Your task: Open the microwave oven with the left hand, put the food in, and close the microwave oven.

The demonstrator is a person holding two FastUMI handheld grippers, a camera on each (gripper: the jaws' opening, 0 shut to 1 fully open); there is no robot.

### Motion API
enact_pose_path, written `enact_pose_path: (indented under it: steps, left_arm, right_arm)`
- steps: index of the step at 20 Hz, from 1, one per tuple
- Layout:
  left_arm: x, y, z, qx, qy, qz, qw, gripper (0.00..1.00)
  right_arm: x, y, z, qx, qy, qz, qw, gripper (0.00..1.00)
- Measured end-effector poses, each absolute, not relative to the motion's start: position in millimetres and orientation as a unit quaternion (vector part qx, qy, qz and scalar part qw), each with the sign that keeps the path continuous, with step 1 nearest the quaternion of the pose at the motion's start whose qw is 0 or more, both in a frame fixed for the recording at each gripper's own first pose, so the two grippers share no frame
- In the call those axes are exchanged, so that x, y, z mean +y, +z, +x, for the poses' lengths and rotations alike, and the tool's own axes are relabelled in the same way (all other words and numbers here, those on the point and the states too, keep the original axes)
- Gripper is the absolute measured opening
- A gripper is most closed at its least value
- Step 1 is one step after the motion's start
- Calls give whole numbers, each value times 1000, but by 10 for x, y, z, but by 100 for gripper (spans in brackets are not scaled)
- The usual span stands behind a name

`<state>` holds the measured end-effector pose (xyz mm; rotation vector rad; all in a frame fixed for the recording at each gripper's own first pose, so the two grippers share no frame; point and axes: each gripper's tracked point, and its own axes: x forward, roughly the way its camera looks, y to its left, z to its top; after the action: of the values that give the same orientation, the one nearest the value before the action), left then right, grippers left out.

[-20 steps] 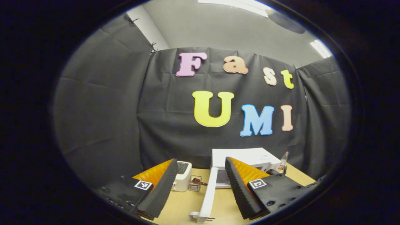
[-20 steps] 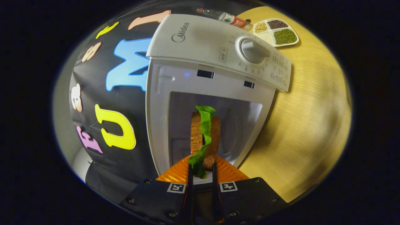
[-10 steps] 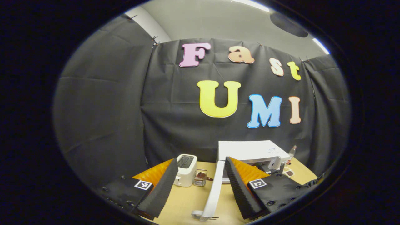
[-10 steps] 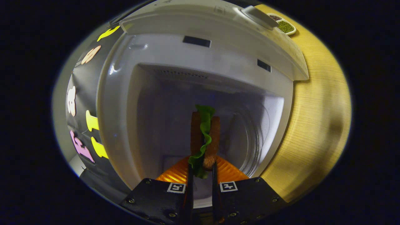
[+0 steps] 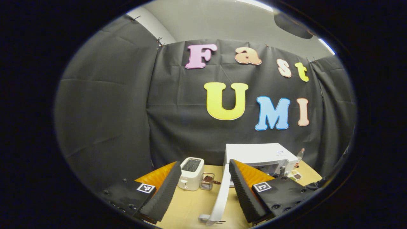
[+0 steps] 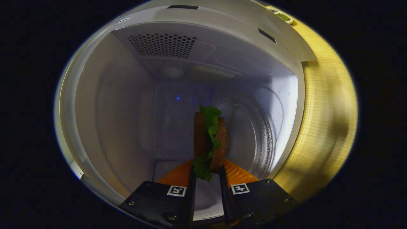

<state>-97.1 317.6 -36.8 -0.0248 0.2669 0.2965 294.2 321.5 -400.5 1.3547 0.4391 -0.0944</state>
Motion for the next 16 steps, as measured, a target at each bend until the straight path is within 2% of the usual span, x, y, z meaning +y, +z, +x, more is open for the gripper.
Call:
enact_pose_path:
  steps: [1,2,3,4,6,16]
  left_arm:
    - [3157,-322,-976,123,143,-11,982,96]
    - [3131,-295,-960,118,139,-13,983,97]
    - [3111,-272,-953,114,134,-14,984,97]
    - [3101,-274,-920,112,128,-14,985,97]
    - [3055,-282,-896,111,116,-13,987,97]
    - [2711,-255,-843,89,41,-25,995,97]
  right_arm:
    - [3229,-3961,2915,204,-36,623,754,40]
    - [3264,-3924,2883,208,-29,622,754,67]
    - [3206,-3903,2734,219,-30,613,759,62]
    - [3269,-3944,2796,224,-29,610,759,87]
    - [3216,-3895,2646,227,-23,603,764,92]
    - [2838,-3086,1693,209,60,501,838,92]
